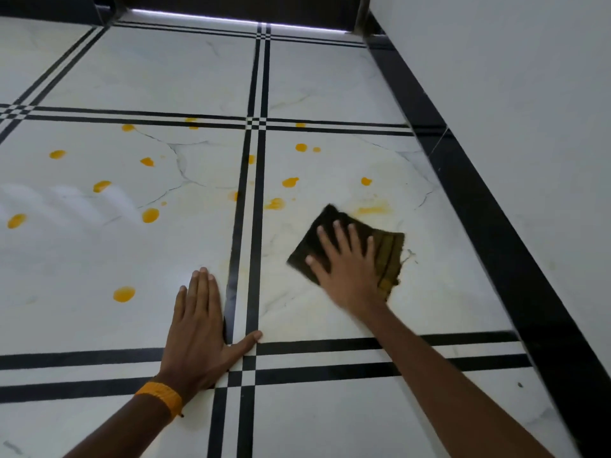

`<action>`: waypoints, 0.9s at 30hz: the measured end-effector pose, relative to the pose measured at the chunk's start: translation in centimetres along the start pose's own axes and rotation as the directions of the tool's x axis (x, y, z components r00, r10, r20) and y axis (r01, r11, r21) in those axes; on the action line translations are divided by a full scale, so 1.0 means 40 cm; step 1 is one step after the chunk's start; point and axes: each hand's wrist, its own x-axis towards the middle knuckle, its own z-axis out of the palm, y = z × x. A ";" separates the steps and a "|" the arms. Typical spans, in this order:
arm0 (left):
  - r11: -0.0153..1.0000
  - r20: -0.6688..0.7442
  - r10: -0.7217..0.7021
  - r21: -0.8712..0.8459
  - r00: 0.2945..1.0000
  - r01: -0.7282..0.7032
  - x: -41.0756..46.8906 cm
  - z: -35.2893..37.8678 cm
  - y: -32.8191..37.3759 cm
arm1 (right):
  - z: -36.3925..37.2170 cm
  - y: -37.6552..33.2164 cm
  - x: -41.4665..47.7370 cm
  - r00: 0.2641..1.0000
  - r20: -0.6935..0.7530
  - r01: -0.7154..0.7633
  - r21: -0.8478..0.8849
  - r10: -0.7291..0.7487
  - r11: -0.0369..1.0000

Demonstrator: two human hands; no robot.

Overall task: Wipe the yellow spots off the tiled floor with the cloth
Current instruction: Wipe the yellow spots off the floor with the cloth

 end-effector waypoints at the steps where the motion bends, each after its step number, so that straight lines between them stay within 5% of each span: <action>1: 1.000 -0.007 0.001 -0.004 1.000 -0.001 0.001 0.002 0.001 | 0.004 0.003 -0.045 0.991 0.043 0.126 -0.012 -0.125 0.992; 3: 1.000 -0.018 -0.001 -0.004 1.000 0.001 -0.002 -0.001 0.002 | -0.001 0.072 -0.057 0.982 0.054 0.184 -0.029 -0.182 0.982; 7: 1.000 0.003 -0.008 -0.007 1.000 0.008 0.003 -0.007 0.009 | -0.040 0.207 0.167 0.976 0.013 -0.216 -0.012 0.216 0.976; 9: 1.000 0.026 -0.014 -0.003 1.000 0.014 0.002 -0.011 0.008 | -0.042 0.148 0.249 0.961 0.013 -0.277 0.053 0.276 0.960; 12: 1.000 0.049 -0.014 -0.014 0.999 0.015 0.003 -0.025 0.007 | -0.006 -0.032 0.170 1.000 -0.013 0.007 0.039 -0.007 0.999; 15: 1.000 0.054 -0.017 -0.022 0.998 0.019 0.008 -0.035 0.013 | 0.007 -0.034 0.017 0.957 0.067 0.281 0.030 -0.282 0.959; 20: 1.000 0.033 -0.014 -0.005 0.999 0.015 -0.002 -0.039 0.006 | -0.025 0.182 0.152 0.988 0.046 -0.149 0.008 0.149 0.989; 22: 1.000 0.012 -0.010 -0.017 1.000 0.010 -0.002 -0.032 0.010 | -0.021 0.150 0.184 0.979 0.037 -0.200 0.011 0.200 0.980; 27: 0.999 -0.008 -0.015 -0.042 1.000 0.014 0.003 -0.030 0.017 | 0.015 -0.051 0.003 0.952 0.060 0.299 0.017 -0.300 0.954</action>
